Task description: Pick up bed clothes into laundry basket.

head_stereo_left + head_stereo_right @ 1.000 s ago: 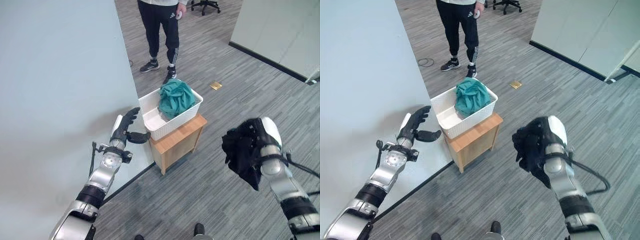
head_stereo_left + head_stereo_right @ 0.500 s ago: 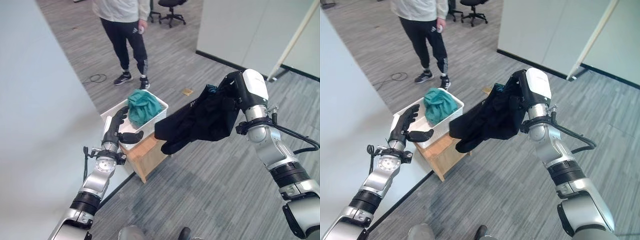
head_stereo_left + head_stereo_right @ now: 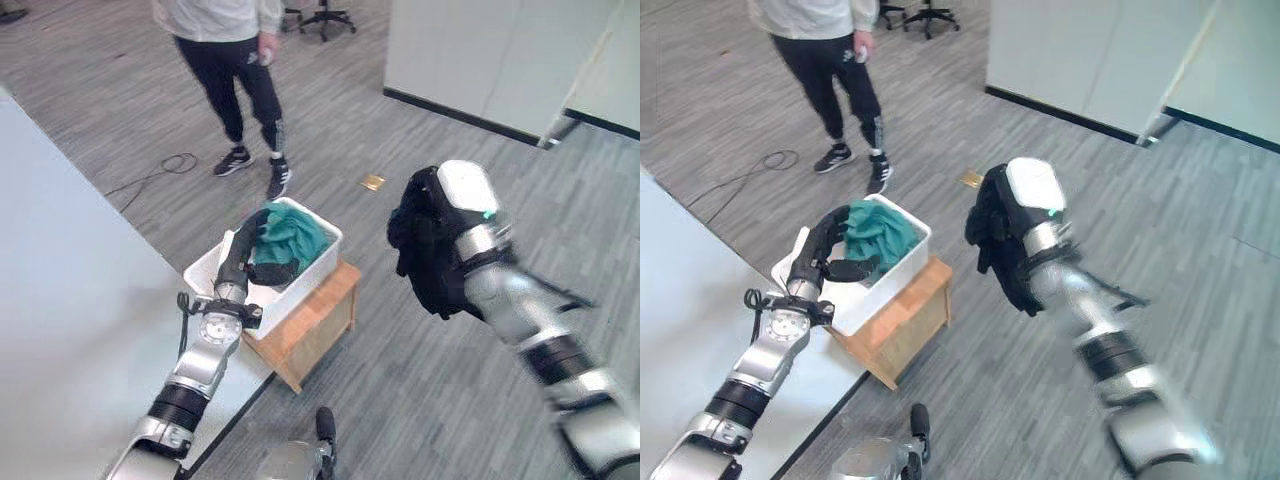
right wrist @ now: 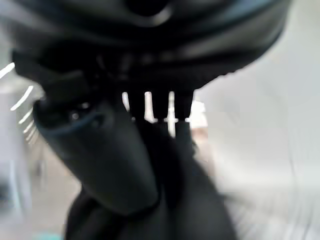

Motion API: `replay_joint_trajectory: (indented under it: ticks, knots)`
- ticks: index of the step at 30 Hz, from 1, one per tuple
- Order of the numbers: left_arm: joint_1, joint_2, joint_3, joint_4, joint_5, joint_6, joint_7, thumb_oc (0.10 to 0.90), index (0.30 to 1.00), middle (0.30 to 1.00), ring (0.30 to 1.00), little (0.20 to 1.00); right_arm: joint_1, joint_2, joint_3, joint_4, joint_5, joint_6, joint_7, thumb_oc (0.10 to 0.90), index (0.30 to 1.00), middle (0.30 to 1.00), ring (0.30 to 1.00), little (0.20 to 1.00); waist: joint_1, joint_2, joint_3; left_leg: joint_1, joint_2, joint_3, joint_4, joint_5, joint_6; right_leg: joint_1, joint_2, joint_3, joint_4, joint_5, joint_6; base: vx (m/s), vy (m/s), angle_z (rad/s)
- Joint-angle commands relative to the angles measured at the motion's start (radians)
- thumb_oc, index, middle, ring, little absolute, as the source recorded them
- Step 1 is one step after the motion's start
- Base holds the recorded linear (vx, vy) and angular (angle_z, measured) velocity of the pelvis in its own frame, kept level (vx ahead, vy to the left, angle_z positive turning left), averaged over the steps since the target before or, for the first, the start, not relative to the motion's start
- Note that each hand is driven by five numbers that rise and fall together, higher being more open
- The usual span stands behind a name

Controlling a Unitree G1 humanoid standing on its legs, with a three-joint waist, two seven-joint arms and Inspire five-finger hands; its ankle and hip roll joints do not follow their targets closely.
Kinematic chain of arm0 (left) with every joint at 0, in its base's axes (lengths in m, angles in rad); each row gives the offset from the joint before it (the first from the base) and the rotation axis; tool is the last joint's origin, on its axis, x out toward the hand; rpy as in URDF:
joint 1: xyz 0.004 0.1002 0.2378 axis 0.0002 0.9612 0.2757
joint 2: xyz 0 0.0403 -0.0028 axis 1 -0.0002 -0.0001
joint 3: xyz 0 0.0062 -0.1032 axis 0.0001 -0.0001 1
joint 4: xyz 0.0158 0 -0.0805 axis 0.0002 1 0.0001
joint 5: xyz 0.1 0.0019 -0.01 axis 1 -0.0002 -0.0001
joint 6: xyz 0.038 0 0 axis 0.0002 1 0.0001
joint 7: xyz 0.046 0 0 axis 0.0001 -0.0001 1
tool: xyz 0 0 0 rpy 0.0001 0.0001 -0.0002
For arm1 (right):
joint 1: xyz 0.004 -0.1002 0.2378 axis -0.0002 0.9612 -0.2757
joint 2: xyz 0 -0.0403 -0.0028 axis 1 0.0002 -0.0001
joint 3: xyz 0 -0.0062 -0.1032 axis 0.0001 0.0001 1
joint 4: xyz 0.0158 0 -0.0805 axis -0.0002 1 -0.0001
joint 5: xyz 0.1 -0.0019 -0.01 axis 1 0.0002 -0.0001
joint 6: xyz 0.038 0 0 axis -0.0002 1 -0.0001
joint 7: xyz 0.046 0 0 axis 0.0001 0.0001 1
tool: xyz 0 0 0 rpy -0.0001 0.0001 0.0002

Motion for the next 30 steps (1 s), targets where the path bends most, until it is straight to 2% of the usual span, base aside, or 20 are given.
replay_joint_trajectory:
  ticks: [1,2,3,5,6,7,9,10,14,18,21,22,23,24,25,26,28,30]
  knots:
    - [-0.07,-0.03,-0.068,-0.004,-0.023,-0.111,0.031,0.8,0.9,0.9,0.9,0.9,-0.383,0.021,-0.068,0.104,0.104,-0.058,-0.148,0.4,0.3,0.3,0.3,0.3,0.011,-0.021,-0.157,0.069,0.074,-0.009,-0.041,-0.159,-0.149,-0.023,0.108,0.034,-0.214,0.068,-0.057,-0.03,-0.101,0.29]
    - [-0.067,-0.029,-0.066,-0.009,-0.028,-0.117,0.03,0.8,0.9,0.9,0.9,0.9,-0.38,0.016,-0.068,0.109,0.119,-0.059,-0.152,0.4,0.3,0.3,0.3,0.3,-0.003,-0.02,-0.156,0.065,0.075,-0.033,-0.041,-0.165,-0.151,-0.033,0.114,0.066,-0.28,0.056,-0.07,0.0,-0.154,0.43]
    - [-0.062,-0.03,-0.062,-0.013,-0.031,-0.12,0.024,0.8,0.9,0.9,0.9,0.9,-0.353,0.009,-0.07,0.1,0.124,-0.062,-0.15,0.4,0.3,0.3,0.3,0.3,-0.011,-0.022,-0.159,0.064,0.066,-0.066,-0.041,-0.174,-0.151,-0.026,0.123,0.127,-0.383,0.049,-0.077,0.03,-0.164,0.86]
    - [-0.052,-0.021,-0.059,-0.019,-0.034,-0.123,0.021,0.8,0.9,0.9,0.9,0.9,-0.328,-0.031,-0.073,0.068,0.121,-0.056,-0.148,0.4,0.3,0.3,0.3,0.3,-0.024,-0.029,-0.17,0.056,0.052,-0.126,-0.041,-0.182,-0.149,0.01,0.124,0.248,-0.525,0.081,-0.081,0.07,-0.148,1.25]
    - [-0.038,-0.026,-0.056,-0.023,-0.043,-0.129,0.017,0.8,0.9,0.9,0.9,0.9,-0.323,-0.056,-0.082,0.03,0.105,-0.058,-0.136,0.4,0.3,0.3,0.3,0.3,-0.023,-0.038,-0.184,0.048,0.044,-0.143,-0.041,-0.182,-0.148,0.038,0.12,0.274,-0.563,0.096,-0.082,0.11,-0.149,1.13]
    - [-0.019,-0.033,-0.049,-0.019,-0.042,-0.127,0.019,0.8,0.9,0.9,0.9,0.9,-0.307,-0.057,-0.093,0.015,0.102,-0.058,-0.132,0.4,0.3,0.3,0.3,0.3,-0.018,-0.044,-0.196,0.056,0.042,-0.156,-0.041,-0.186,-0.151,0.064,0.105,0.258,-0.598,0.108,-0.084,0.08,-0.182,1.46]
    - [0.032,-0.045,-0.033,-0.022,-0.044,-0.137,0.009,0.8,0.9,0.9,0.9,0.9,-0.293,-0.061,-0.114,0.0,0.102,-0.068,-0.132,0.4,0.3,0.3,0.3,0.3,-0.001,-0.054,-0.22,0.061,0.053,-0.148,-0.041,-0.194,-0.165,0.121,0.073,0.176,-0.683,0.145,-0.073,0.09,-0.226,1.1]
    - [0.061,-0.046,-0.025,-0.026,-0.04,-0.134,0.005,0.8,0.9,0.9,0.9,0.9,-0.299,-0.062,-0.107,-0.003,0.097,-0.071,-0.126,0.4,0.3,0.3,0.3,0.3,0.007,-0.058,-0.234,0.063,0.058,-0.153,-0.041,-0.193,-0.172,0.139,0.077,0.172,-0.708,0.157,-0.071,0.06,-0.235,0.39]
    - [0.146,-0.038,0.026,-0.051,-0.054,-0.147,-0.001,0.8,0.9,0.9,0.9,0.9,-0.37,-0.031,-0.022,0.027,0.143,-0.1,-0.071,0.4,0.3,0.3,0.3,0.3,0.054,-0.073,-0.274,0.059,0.092,-0.15,-0.041,-0.185,-0.203,0.154,0.078,0.121,-0.709,0.141,-0.073,-0.01,-0.237,0.27]
    - [0.228,-0.012,0.057,-0.117,-0.059,-0.161,-0.007,0.8,0.9,0.9,0.9,0.9,-0.507,0.007,0.095,0.183,0.165,-0.103,-0.059,0.4,0.3,0.3,0.3,0.3,0.094,-0.084,-0.283,0.038,0.111,-0.175,-0.041,-0.156,-0.221,0.151,0.1,0.098,-0.709,0.129,-0.086,-0.04,-0.193,0.2]
    - [0.253,-0.002,0.076,-0.152,-0.068,-0.168,-0.011,0.8,0.9,0.9,0.9,0.9,-0.528,-0.008,0.112,0.227,0.179,-0.102,-0.061,0.4,0.3,0.3,0.3,0.3,0.104,-0.09,-0.276,0.018,0.122,-0.18,-0.041,-0.133,-0.238,0.148,0.106,0.081,-0.709,0.123,-0.093,-0.06,-0.11,0.08]
    - [0.254,-0.002,0.082,-0.163,-0.074,-0.173,-0.018,0.8,0.9,0.9,0.9,0.9,-0.534,-0.026,0.11,0.23,0.185,-0.1,-0.066,0.4,0.3,0.3,0.3,0.3,0.106,-0.096,-0.266,0.007,0.138,-0.148,-0.041,-0.117,-0.244,0.149,0.103,0.062,-0.709,0.12,-0.093,-0.17,-0.067,0.5]
    - [0.246,-0.009,0.081,-0.181,-0.063,-0.166,-0.033,0.8,0.9,0.9,0.9,0.9,-0.501,-0.091,0.083,0.202,0.186,-0.093,-0.077,0.4,0.3,0.3,0.3,0.3,0.067,-0.112,-0.23,-0.012,0.206,0.035,0.007,-0.093,-0.235,0.163,0.081,-0.005,-0.709,0.111,-0.098,-0.22,-0.088,0.68]
    - [0.242,-0.012,0.081,-0.19,-0.061,-0.165,-0.04,0.8,0.9,0.9,0.9,0.9,-0.483,-0.111,0.07,0.189,0.186,-0.094,-0.081,0.4,0.3,0.3,0.3,0.3,0.046,-0.115,-0.225,-0.012,0.239,0.131,0.025,-0.091,-0.23,0.161,0.072,-0.034,-0.709,0.112,-0.101,-0.16,-0.074,1.2]
    - [0.241,-0.017,0.084,-0.209,-0.053,-0.162,-0.052,0.8,0.9,0.9,0.9,0.9,-0.452,-0.141,0.043,0.163,0.181,-0.094,-0.09,0.4,0.3,0.3,0.3,0.3,0.017,-0.119,-0.221,0.004,0.274,0.229,0.056,-0.115,-0.239,0.175,0.064,-0.067,-0.709,0.094,-0.1,-0.08,-0.047,1.62]
    - [0.24,-0.017,0.09,-0.223,-0.052,-0.163,-0.056,0.8,0.9,0.9,0.9,0.9,-0.42,-0.157,0.017,0.143,0.172,-0.091,-0.097,0.4,0.3,0.3,0.3,0.3,0.0,-0.116,-0.223,0.023,0.297,0.302,0.05,-0.114,-0.24,0.173,0.061,-0.103,-0.709,0.098,-0.099,-0.02,-0.012,1.88]
    - [0.261,-0.023,0.101,-0.24,-0.044,-0.16,-0.073,0.8,0.9,0.9,0.9,0.9,-0.353,-0.18,-0.048,0.109,0.158,-0.092,-0.094,0.4,0.3,0.3,0.3,0.3,-0.014,-0.093,-0.231,0.067,0.299,0.341,-0.021,-0.09,-0.253,0.2,0.067,-0.139,-0.709,0.084,-0.086,0.0,0.034,1.23]
    - [0.281,-0.027,0.104,-0.246,-0.052,-0.157,-0.088,0.8,0.9,0.9,0.9,0.9,-0.297,-0.182,-0.089,0.086,0.149,-0.099,-0.085,0.4,0.3,0.3,0.3,0.3,-0.01,-0.08,-0.245,0.067,0.296,0.314,-0.039,-0.08,-0.259,0.214,0.068,-0.154,-0.709,0.078,-0.08,0.05,0.043,0.34]
